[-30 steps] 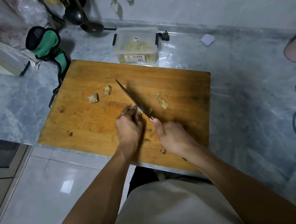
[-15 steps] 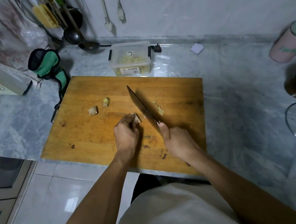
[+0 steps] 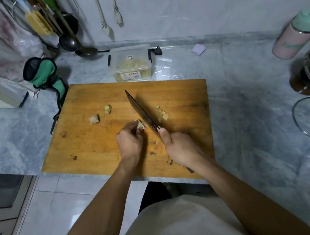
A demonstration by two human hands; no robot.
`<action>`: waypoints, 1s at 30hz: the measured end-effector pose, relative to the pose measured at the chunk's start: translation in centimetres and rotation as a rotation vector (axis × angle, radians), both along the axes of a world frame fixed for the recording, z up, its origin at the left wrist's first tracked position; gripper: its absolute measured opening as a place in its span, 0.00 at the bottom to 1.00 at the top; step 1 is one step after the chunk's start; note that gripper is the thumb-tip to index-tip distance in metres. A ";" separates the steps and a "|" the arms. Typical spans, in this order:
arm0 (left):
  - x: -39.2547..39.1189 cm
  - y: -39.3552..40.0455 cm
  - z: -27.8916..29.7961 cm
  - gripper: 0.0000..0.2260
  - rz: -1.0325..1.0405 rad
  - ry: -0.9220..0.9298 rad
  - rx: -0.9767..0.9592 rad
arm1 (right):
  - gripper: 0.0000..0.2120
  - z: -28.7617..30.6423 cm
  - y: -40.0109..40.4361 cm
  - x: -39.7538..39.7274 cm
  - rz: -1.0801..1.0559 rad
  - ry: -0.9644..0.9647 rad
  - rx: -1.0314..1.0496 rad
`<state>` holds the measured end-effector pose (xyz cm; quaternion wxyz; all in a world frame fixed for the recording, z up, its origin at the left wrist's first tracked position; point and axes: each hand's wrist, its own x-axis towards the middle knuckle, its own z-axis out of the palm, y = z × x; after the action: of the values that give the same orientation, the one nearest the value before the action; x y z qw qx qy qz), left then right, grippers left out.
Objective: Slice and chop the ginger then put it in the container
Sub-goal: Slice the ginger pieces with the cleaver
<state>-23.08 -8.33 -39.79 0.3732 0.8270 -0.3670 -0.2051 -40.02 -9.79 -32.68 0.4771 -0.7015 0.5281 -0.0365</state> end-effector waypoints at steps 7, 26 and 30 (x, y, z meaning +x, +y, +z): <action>0.2 0.1 -0.1 0.12 0.011 0.050 0.031 | 0.35 -0.5 -0.7 -2.1 -0.077 0.026 0.020; 2.3 -1.4 4.0 0.18 -0.571 -0.504 0.368 | 0.38 -0.7 -0.4 -2.9 -0.085 -0.031 0.080; 1.9 -2.7 4.0 0.13 -0.658 -0.587 0.420 | 0.35 -0.5 -0.7 -3.4 -0.106 -0.068 0.075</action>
<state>-21.17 -11.00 -35.75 -0.0052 0.7476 -0.6493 -0.1400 -43.38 -10.44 -33.21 0.5180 -0.6526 0.5490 -0.0656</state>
